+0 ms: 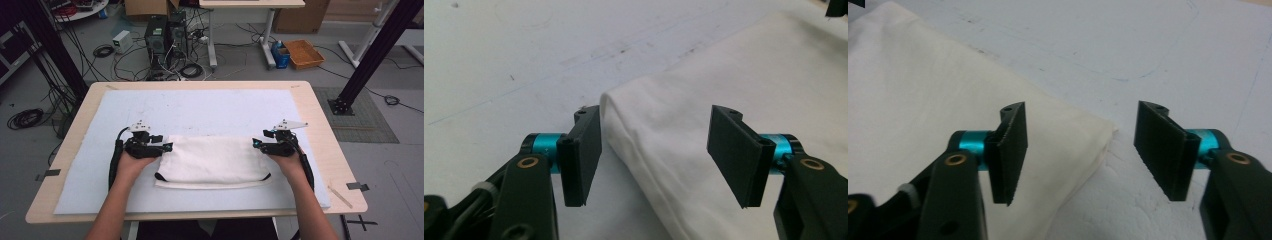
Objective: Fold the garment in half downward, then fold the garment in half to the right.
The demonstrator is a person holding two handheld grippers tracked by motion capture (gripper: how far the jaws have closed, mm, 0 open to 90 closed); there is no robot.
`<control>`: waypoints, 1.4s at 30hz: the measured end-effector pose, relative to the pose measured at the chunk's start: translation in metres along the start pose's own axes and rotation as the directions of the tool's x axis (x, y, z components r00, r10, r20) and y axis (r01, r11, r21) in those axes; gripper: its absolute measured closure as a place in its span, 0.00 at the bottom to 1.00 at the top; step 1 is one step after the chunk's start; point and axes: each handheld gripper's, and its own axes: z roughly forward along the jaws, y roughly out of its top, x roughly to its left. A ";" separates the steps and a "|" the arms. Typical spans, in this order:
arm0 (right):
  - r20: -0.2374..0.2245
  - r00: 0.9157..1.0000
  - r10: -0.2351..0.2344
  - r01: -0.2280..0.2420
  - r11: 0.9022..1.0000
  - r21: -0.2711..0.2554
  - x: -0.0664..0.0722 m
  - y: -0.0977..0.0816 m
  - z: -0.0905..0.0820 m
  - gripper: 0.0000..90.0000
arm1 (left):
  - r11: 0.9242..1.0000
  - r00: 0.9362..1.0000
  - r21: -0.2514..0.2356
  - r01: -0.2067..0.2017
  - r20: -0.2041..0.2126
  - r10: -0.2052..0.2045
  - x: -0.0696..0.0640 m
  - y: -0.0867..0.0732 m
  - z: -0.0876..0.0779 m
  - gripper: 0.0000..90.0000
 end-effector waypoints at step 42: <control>-0.113 0.993 -0.012 0.006 0.999 -0.050 0.016 -0.005 -0.012 0.23 | 1.000 1.000 -0.012 -0.010 -0.028 0.009 -0.031 -0.031 -0.040 0.25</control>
